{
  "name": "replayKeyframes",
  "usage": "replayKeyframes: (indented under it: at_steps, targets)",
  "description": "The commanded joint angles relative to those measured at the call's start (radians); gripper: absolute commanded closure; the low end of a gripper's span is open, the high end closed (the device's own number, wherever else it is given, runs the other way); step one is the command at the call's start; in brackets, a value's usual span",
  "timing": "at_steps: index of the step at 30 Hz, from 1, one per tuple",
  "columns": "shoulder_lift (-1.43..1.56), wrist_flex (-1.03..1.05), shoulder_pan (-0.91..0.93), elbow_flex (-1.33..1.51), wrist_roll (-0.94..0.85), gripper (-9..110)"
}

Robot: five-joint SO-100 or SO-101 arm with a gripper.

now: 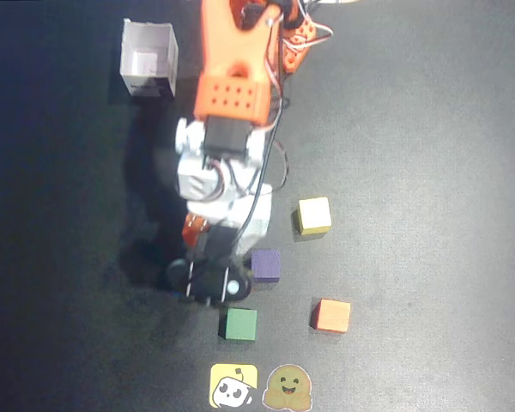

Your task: Put the blue cube on top of the green cube.

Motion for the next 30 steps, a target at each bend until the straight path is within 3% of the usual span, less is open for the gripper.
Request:
replayKeyframes:
  at_steps: [1, 30]
  targets:
    - [-0.029, -0.006, 0.018, -0.091, 0.017, 79]
    - [-0.350, -0.006, 0.083, -0.319, 0.015, 79]
